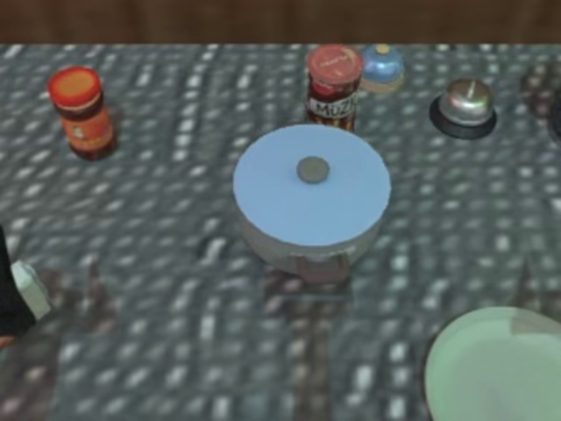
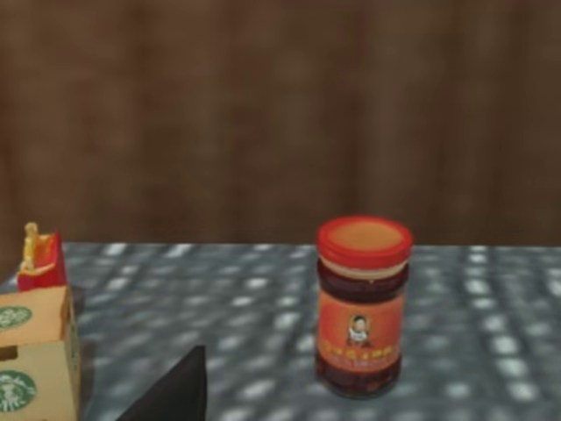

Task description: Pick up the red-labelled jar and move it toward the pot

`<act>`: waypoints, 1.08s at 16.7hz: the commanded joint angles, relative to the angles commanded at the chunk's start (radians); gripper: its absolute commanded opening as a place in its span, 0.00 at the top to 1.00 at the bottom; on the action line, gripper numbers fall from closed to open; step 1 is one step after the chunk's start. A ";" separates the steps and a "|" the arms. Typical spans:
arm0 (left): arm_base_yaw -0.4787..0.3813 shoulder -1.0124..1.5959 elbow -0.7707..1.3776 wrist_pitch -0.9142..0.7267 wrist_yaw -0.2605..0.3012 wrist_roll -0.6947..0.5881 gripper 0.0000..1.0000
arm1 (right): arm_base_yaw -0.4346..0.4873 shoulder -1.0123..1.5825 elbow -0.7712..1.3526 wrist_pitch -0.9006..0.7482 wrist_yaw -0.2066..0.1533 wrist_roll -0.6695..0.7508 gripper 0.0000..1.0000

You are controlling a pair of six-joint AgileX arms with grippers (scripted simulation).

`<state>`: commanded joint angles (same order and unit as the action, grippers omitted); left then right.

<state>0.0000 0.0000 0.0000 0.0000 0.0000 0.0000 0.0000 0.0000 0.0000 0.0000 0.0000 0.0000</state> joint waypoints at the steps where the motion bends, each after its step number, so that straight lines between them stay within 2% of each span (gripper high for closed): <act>1: 0.000 0.000 0.000 0.000 0.000 0.000 0.00 | 0.000 0.000 0.000 0.000 0.000 0.000 0.00; 5: -0.005 0.043 0.047 -0.022 0.010 0.007 0.00 | 0.000 0.000 0.000 0.000 0.000 0.000 0.00; 9: -0.019 0.217 0.225 -0.119 0.044 0.031 0.00 | 0.000 0.000 0.000 0.000 0.000 0.000 0.00; 18: -0.052 0.959 0.917 -0.560 0.125 0.079 0.00 | 0.000 0.000 0.000 0.000 0.000 0.000 0.00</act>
<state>-0.0519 0.9594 0.9169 -0.5595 0.1252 0.0789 0.0000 0.0000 0.0000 0.0000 0.0000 0.0000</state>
